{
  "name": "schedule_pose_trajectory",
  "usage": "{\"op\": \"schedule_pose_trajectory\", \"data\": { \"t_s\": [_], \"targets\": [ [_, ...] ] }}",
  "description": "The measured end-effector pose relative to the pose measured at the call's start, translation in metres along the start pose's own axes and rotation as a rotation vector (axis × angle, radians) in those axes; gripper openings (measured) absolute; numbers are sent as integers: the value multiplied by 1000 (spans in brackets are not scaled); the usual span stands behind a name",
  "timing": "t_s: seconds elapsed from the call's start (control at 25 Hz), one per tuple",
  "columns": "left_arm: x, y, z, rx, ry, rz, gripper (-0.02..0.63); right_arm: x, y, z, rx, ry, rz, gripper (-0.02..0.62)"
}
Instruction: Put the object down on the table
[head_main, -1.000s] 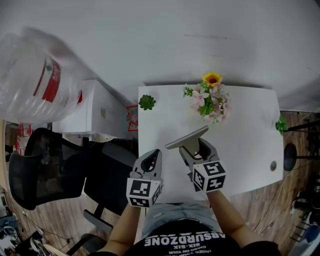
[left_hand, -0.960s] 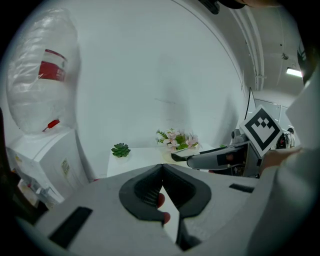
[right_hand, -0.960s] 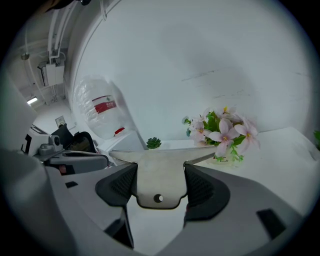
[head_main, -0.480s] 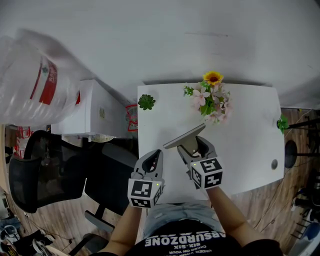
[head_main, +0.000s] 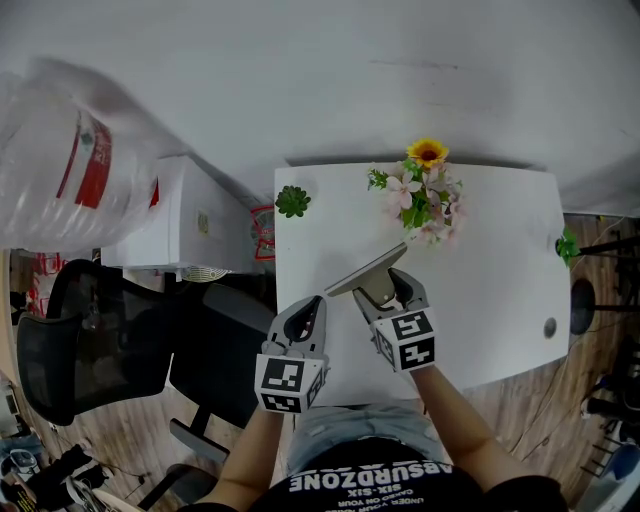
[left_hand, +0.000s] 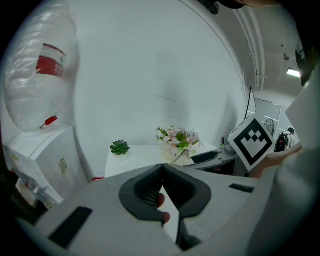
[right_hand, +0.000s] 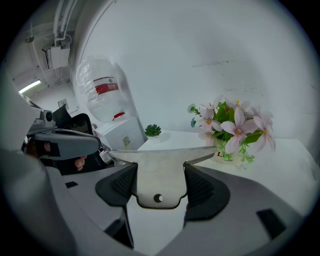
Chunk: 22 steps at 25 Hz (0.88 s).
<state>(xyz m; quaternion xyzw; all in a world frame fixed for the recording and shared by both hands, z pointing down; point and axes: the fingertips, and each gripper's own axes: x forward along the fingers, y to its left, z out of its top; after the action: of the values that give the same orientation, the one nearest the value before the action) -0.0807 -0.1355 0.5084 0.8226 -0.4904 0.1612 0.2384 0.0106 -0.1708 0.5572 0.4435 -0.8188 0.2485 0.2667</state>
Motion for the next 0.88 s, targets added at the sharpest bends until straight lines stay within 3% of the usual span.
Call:
{"op": "schedule_pose_trajectory", "data": {
  "t_s": [0.88],
  "targets": [
    [4, 0, -10, -7, 17, 13, 6, 21, -1, -16, -49, 64, 19, 288]
  ]
}}
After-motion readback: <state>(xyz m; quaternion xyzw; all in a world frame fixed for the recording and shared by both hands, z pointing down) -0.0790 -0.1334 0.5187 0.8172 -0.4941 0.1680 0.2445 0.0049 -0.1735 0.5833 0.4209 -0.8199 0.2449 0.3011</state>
